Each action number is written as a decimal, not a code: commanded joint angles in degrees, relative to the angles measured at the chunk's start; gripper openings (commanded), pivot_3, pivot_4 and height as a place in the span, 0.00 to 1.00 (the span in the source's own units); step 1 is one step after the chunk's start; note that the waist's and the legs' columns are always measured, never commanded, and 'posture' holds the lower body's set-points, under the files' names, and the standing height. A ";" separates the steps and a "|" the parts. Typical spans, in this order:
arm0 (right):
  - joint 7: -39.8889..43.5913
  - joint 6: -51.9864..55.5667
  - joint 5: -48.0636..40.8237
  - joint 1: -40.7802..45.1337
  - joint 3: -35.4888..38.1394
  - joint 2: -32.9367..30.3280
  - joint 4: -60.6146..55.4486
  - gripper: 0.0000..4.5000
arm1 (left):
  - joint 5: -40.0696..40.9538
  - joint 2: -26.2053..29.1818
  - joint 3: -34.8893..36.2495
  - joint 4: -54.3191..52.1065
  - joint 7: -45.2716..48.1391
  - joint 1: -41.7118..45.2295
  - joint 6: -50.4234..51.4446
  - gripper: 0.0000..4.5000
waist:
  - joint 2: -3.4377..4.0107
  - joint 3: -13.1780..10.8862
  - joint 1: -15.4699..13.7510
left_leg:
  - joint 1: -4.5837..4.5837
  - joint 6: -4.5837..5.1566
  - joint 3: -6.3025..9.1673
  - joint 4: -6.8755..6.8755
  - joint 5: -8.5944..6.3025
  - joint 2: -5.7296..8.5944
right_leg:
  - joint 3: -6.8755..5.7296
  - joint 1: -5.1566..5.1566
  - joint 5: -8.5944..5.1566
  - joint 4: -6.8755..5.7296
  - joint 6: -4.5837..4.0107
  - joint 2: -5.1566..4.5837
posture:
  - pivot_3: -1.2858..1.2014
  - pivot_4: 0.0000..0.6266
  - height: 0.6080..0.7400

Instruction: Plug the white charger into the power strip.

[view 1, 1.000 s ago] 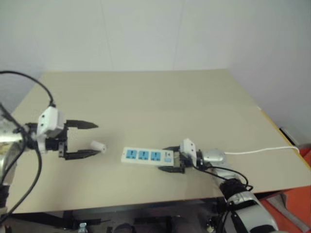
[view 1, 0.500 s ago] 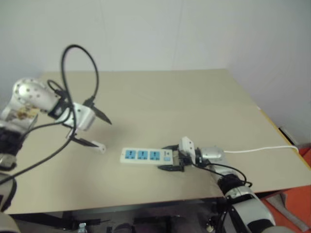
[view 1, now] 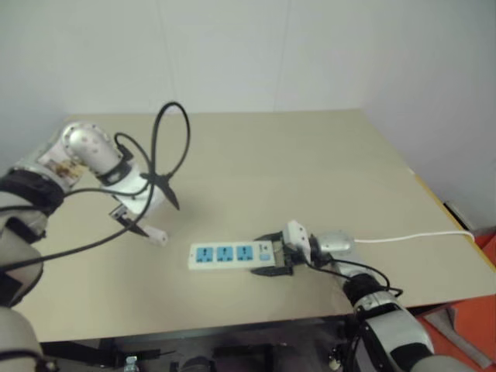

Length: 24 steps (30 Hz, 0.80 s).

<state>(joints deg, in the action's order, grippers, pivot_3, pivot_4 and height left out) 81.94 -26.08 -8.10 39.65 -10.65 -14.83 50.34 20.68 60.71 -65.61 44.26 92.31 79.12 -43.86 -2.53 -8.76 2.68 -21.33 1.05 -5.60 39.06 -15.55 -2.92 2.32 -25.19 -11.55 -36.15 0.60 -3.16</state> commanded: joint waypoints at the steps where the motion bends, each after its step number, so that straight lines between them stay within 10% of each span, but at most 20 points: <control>1: 1.19 -1.13 0.69 0.54 -0.72 0.98 0.83 0.76 | 1.24 -0.59 -3.46 0.15 0.19 3.19 -0.15 1.00 | 0.00 0.00 -0.05 | 0.00 0.00 0.00 0.00 0.00 0.00 | 0.00 0.00 0.00 0.00 0.00 0.00 | 0.52 0.24 1.00; 15: 1.49 2.25 0.36 -0.43 -0.56 -0.43 -1.99 0.76 | -22.70 -12.58 -1.55 6.58 0.19 4.20 -1.20 1.00 | -0.02 -0.02 -0.02 | -0.10 0.02 0.00 0.07 -0.01 0.01 | 0.01 -0.08 0.00 -0.01 0.00 0.01 | 0.52 0.24 1.00; 24: 0.83 3.75 0.47 -1.66 -0.63 -0.95 -4.07 0.76 | -22.97 -14.31 -1.97 7.19 0.19 3.86 2.03 1.00 | -0.04 -0.03 -0.10 | -0.33 0.06 0.02 0.13 -0.03 0.01 | -0.01 -0.20 0.00 0.01 0.02 -0.01 | 0.52 0.24 1.00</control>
<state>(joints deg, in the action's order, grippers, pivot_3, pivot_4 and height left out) 82.38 -23.17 -8.10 38.90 -10.51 -15.78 47.62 -3.14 45.78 -67.68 51.95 92.33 82.10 -42.50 -2.57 -8.78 2.58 -21.67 1.11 -5.58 39.19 -15.58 -2.91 2.31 -25.41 -11.54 -36.14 0.62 -3.17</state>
